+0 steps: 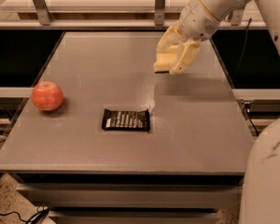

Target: Move sponge near rxbar chocolate

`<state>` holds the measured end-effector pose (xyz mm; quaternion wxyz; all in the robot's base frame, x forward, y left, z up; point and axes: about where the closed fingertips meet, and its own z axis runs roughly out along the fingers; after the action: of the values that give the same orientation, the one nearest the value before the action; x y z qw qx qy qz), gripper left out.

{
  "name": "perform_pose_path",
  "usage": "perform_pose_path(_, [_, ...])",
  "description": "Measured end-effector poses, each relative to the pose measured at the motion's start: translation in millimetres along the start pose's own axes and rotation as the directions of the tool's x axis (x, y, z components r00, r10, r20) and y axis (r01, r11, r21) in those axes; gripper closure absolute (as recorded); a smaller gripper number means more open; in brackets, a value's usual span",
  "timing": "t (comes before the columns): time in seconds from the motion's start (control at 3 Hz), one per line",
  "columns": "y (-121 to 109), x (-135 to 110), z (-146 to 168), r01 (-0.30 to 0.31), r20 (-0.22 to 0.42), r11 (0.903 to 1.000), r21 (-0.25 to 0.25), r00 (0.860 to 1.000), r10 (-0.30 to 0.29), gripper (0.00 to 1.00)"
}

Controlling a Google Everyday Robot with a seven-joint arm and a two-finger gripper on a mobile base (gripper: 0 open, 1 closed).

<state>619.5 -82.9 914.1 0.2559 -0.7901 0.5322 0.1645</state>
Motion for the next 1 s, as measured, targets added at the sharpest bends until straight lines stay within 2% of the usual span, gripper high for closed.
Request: perform_pose_path(1.0, [52.6, -28.9, 25.8, 0.039, 0.016, 0.9937, -0.105, 0.999, -0.037, 1.00])
